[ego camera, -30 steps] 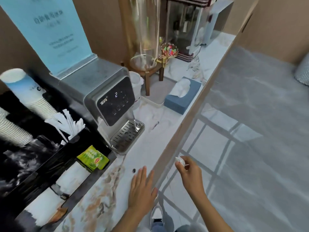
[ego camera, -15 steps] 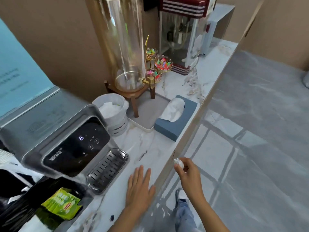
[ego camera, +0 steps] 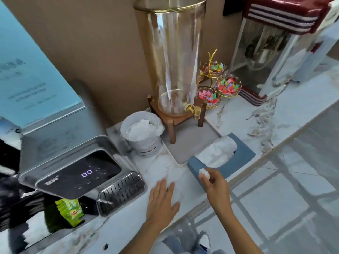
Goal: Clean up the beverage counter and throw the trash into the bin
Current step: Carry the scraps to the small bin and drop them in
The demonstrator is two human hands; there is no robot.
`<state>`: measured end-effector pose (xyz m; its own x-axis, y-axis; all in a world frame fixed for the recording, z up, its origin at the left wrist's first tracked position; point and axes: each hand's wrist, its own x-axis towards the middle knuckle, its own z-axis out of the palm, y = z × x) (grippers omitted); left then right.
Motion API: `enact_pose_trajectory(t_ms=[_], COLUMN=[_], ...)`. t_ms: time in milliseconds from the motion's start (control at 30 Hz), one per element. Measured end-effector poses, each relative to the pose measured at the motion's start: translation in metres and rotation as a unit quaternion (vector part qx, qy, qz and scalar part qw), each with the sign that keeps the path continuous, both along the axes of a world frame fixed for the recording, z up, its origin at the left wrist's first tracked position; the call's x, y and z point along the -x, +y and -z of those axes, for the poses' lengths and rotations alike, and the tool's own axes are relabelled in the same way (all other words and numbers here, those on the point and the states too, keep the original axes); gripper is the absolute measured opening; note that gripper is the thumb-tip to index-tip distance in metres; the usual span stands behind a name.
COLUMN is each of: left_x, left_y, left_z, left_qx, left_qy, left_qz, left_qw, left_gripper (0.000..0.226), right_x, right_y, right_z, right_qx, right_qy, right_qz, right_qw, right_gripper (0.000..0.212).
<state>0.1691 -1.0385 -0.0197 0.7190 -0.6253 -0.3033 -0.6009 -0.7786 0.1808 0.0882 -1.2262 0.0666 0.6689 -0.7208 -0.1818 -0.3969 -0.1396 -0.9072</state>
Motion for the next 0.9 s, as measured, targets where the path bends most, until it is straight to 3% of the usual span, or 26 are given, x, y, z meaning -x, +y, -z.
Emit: enact_pose_trajectory(t_ms=[367,567,900], left_x=[-0.033,-0.037,-0.033], left_y=[-0.01,-0.011,-0.021], left_z=[0.012,0.015,0.016], left_qx=[0.018,0.041,0.053], left_qy=[0.024,0.025,0.031], left_qz=[-0.026,-0.029,-0.122], left_qw=[0.999,0.998,0.991], left_gripper=[0.084,0.085,0.087], right_x=[-0.092,-0.144,-0.241], right_y=[-0.003,0.001,-0.009], right_z=[-0.016,-0.047,-0.067], right_qx=[0.003,0.043,0.146], right_qy=[-0.042,-0.084,-0.108], right_qz=[-0.098,-0.14,-0.271], right_qw=[0.994,0.986,0.945], right_gripper=[0.014,0.014,0.011])
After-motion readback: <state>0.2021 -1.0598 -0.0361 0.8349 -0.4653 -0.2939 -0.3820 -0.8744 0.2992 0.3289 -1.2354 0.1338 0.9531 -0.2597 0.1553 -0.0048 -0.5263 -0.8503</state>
